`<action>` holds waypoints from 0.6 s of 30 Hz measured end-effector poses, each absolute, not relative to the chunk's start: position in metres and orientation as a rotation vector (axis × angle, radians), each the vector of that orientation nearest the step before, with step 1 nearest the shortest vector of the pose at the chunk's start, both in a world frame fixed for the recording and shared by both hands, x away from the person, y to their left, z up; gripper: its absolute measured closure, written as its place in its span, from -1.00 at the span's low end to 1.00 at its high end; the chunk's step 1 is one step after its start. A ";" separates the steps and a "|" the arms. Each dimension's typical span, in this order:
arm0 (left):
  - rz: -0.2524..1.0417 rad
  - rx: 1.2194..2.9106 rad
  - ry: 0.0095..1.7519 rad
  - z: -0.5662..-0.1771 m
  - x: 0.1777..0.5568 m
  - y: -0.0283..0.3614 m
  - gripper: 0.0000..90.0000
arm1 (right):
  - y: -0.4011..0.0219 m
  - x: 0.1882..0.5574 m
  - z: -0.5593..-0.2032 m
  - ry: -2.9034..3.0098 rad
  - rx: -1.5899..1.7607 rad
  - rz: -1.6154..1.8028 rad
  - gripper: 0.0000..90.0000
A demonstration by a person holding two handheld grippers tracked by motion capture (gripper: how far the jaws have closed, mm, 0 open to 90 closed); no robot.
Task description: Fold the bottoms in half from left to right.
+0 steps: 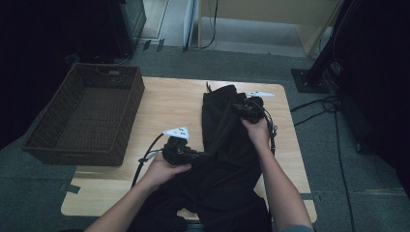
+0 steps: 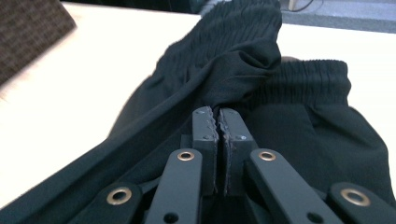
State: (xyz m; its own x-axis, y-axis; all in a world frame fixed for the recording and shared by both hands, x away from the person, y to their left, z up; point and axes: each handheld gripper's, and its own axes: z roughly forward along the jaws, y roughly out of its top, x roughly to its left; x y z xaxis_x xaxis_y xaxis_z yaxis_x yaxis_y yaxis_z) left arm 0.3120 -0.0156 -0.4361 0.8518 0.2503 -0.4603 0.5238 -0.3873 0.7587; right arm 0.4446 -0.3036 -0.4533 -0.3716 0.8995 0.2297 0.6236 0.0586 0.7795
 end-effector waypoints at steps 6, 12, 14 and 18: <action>-0.353 2.108 0.642 -0.470 0.310 -0.066 0.98 | -0.310 0.444 -0.475 2.049 1.570 1.077 0.92; -0.260 2.253 0.737 -0.505 0.311 -0.077 0.98 | -0.313 0.442 -0.506 2.091 1.592 0.946 0.92; -0.233 2.247 0.764 -0.510 0.311 -0.071 0.98 | -0.311 0.440 -0.509 2.054 1.585 0.965 0.92; -0.172 2.259 0.799 -0.508 0.314 -0.053 0.99 | -0.297 0.444 -0.509 2.050 1.576 0.933 0.92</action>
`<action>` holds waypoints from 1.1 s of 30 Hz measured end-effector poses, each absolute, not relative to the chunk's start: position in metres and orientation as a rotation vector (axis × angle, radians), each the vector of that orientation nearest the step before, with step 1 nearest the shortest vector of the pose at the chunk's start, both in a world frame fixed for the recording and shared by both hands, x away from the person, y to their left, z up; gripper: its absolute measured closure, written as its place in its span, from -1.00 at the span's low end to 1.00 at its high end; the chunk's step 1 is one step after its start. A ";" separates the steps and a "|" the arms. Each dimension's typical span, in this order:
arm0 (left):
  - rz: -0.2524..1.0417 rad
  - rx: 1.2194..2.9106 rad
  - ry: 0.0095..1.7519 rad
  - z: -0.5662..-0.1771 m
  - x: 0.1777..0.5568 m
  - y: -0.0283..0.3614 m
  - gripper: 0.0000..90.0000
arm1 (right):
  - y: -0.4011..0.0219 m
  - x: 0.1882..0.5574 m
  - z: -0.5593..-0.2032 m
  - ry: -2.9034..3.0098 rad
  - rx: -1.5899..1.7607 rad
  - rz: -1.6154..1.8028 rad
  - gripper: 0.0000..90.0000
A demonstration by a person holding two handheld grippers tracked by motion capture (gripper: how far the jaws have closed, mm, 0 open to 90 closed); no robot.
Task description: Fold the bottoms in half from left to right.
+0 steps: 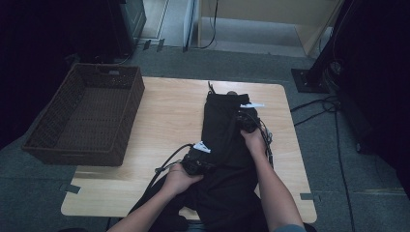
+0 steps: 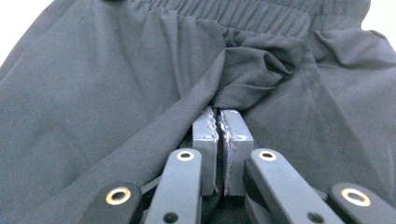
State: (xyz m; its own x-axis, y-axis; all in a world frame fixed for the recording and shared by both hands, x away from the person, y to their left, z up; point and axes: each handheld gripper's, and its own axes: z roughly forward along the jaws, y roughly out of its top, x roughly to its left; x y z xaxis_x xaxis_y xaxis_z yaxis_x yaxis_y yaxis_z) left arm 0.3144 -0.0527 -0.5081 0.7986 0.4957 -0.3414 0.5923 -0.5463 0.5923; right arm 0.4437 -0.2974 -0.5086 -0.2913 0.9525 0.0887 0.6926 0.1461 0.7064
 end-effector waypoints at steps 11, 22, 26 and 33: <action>-0.045 2.233 1.036 -0.500 0.330 0.065 0.99 | -0.228 0.461 -0.507 2.112 1.597 1.001 0.91; -0.020 2.143 1.128 -0.473 0.326 0.112 1.00 | -0.168 0.472 -0.501 2.144 1.595 1.119 0.94; 0.003 2.072 0.978 -0.427 0.310 0.091 1.00 | -0.178 0.473 -0.461 2.066 1.495 1.282 0.94; -0.056 2.018 0.822 -0.405 0.305 0.025 0.98 | -0.204 0.476 -0.422 2.012 1.409 1.270 0.93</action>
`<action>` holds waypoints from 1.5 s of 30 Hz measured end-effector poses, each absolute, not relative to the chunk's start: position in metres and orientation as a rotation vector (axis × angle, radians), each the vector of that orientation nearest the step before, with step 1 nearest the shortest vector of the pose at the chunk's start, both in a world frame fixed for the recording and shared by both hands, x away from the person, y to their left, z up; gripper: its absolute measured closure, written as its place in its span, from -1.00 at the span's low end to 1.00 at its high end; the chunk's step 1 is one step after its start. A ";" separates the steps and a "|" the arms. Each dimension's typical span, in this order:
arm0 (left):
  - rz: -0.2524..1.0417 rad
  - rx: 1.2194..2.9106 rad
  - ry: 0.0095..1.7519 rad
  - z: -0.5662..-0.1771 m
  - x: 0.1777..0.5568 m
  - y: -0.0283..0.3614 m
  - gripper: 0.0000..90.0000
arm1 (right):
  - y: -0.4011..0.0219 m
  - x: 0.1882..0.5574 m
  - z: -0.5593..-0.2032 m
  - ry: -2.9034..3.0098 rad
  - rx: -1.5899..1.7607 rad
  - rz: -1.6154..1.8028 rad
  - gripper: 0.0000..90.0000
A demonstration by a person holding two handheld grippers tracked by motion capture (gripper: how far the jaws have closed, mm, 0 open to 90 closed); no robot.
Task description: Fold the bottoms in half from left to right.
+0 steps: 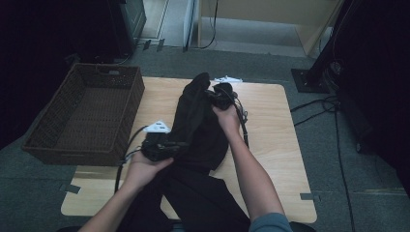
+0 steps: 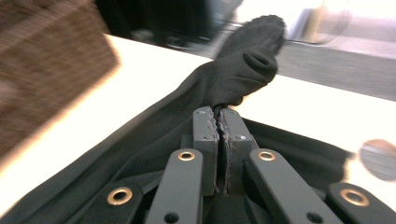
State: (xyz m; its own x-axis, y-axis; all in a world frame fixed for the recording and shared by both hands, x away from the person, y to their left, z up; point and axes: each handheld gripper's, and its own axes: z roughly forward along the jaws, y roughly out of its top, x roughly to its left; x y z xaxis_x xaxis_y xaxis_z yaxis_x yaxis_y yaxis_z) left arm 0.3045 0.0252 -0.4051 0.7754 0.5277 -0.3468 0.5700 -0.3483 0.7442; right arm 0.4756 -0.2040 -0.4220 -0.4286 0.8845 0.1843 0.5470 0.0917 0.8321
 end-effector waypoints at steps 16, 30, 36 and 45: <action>-0.067 2.106 0.926 -0.439 0.366 0.031 0.45 | -0.231 0.458 -0.446 1.985 1.544 1.116 0.49; 0.028 2.067 1.029 -0.477 0.448 0.034 0.26 | -0.196 0.418 -0.478 2.100 1.520 1.113 -0.15; -0.021 2.150 1.002 -0.496 0.453 0.023 0.30 | -0.195 0.417 -0.498 2.139 1.557 1.048 0.47; 0.013 2.166 1.025 -0.504 0.452 0.023 0.34 | -0.227 0.407 -0.486 2.162 1.548 1.059 0.91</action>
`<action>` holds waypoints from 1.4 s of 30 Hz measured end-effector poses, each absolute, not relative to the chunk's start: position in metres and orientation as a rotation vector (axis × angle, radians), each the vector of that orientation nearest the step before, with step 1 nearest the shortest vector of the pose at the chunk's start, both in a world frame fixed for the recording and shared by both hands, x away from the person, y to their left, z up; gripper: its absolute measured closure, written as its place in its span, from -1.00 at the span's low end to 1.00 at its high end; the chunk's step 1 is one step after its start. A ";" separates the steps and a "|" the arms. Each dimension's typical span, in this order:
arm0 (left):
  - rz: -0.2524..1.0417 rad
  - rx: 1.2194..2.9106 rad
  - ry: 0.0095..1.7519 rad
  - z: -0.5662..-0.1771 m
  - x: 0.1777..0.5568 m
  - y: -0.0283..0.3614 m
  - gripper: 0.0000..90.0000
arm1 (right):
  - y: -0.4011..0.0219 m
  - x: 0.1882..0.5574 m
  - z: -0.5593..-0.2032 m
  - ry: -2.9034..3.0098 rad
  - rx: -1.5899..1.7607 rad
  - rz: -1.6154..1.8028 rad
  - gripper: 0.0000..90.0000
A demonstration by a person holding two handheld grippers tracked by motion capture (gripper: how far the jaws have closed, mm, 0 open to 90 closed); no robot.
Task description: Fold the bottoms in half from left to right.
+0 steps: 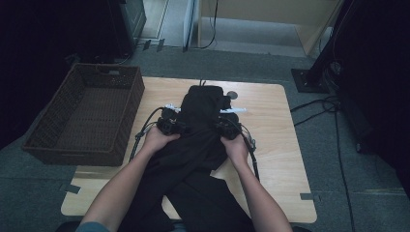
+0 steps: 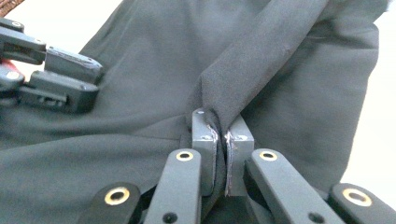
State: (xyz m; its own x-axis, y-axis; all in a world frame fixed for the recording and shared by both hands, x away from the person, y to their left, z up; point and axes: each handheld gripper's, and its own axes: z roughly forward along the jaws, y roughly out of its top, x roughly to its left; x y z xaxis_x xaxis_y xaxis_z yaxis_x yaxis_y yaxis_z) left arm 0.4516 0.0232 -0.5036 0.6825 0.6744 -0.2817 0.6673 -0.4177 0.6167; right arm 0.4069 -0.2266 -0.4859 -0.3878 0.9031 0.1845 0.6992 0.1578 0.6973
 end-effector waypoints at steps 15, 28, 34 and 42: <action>0.044 2.178 1.060 -0.495 0.445 0.025 0.32 | -0.271 0.362 -0.495 2.139 1.634 1.070 0.59; -0.039 2.161 0.925 -0.483 0.388 0.032 0.29 | -0.225 0.326 -0.492 2.258 1.461 1.118 0.64; -0.041 2.201 0.913 -0.493 0.367 0.033 0.27 | -0.215 0.320 -0.509 2.315 1.422 1.051 0.63; -0.022 2.171 0.963 -0.504 0.364 0.029 0.31 | -0.212 0.334 -0.509 2.304 1.388 1.017 0.66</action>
State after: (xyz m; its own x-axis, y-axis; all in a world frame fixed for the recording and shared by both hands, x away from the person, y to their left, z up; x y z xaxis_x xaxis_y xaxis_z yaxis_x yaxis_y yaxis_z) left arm 0.3645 0.0295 -0.5038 0.7171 0.6310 -0.2960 0.6441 -0.4376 0.6274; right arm 0.3339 -0.2119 -0.5093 -0.5072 0.8527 0.1248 0.6670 0.2967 0.6835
